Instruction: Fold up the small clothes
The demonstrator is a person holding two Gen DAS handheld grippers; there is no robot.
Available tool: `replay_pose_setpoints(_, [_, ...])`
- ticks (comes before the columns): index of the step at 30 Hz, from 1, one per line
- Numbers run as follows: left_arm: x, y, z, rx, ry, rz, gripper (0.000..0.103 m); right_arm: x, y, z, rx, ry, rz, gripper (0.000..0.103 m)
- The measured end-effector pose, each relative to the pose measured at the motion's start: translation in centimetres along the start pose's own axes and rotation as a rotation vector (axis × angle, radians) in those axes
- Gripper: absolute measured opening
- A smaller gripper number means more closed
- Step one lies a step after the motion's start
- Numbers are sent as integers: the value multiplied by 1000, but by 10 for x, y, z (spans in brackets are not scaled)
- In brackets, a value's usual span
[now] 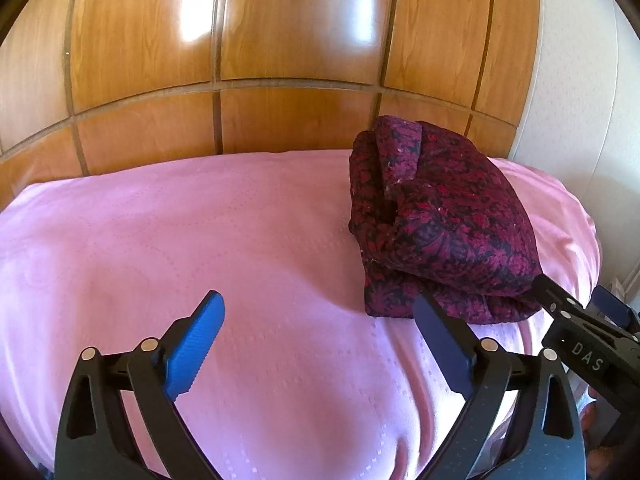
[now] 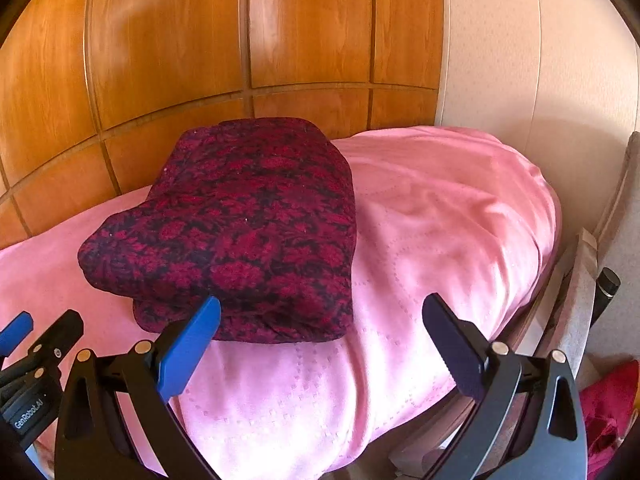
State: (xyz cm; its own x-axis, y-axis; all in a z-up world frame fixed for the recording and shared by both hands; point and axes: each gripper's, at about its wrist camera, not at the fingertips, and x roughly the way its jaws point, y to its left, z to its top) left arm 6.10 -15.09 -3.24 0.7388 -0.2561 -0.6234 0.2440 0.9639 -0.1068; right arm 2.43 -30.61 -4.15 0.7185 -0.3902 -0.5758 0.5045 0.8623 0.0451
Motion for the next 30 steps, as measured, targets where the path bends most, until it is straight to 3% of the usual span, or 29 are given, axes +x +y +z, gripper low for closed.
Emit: replay_pose_setpoints(30, [-3, 2, -1, 3, -12, 19, 99, -8, 8, 2, -48, -35, 7, 101])
